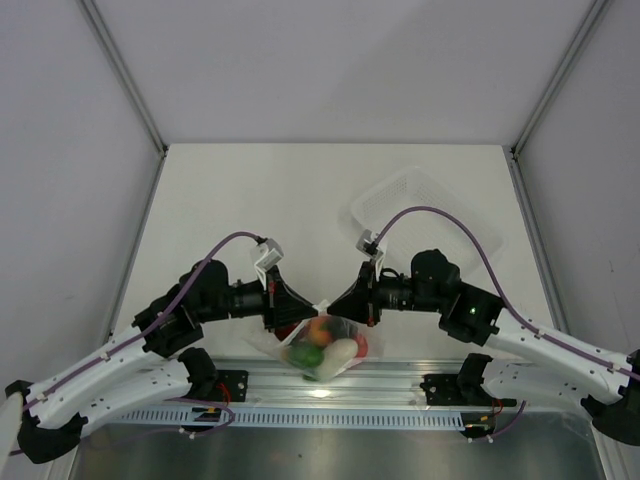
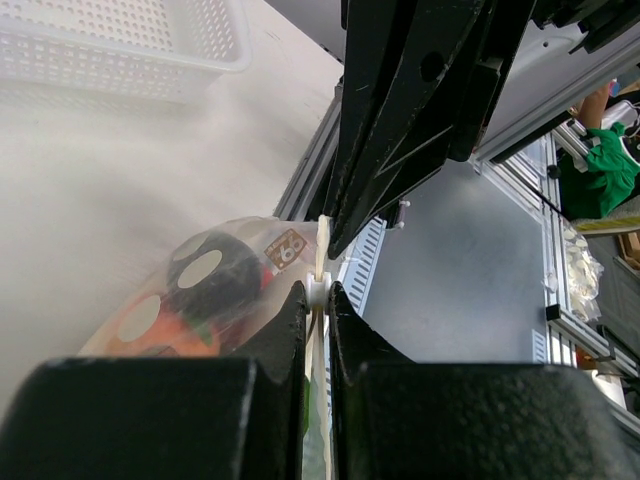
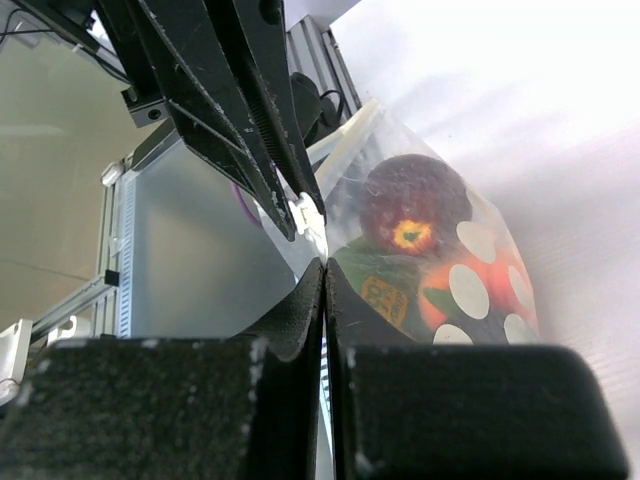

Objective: Place the food in the zip-top bag and seal the zipper
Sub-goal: Zip the zipper food storage bag at the center of the board.

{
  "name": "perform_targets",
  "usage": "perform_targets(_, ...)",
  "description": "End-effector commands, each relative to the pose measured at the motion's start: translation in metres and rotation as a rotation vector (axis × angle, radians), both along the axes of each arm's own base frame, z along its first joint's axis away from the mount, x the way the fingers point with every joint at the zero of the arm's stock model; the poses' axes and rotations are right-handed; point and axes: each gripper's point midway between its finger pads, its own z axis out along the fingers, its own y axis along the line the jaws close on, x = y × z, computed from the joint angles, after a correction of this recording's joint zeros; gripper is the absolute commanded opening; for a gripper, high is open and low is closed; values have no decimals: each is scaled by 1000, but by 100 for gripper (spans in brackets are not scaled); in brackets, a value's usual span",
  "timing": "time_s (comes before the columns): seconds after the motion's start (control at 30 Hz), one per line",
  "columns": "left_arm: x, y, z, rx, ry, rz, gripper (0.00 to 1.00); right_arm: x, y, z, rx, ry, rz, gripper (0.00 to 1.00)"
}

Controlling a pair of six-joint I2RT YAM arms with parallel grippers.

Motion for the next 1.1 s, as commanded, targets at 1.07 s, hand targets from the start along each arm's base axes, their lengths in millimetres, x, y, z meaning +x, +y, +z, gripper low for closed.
perform_targets(1.07, -9, 0, 1, -8, -1, -57, 1, -19, 26, 15, -19, -69, 285, 21)
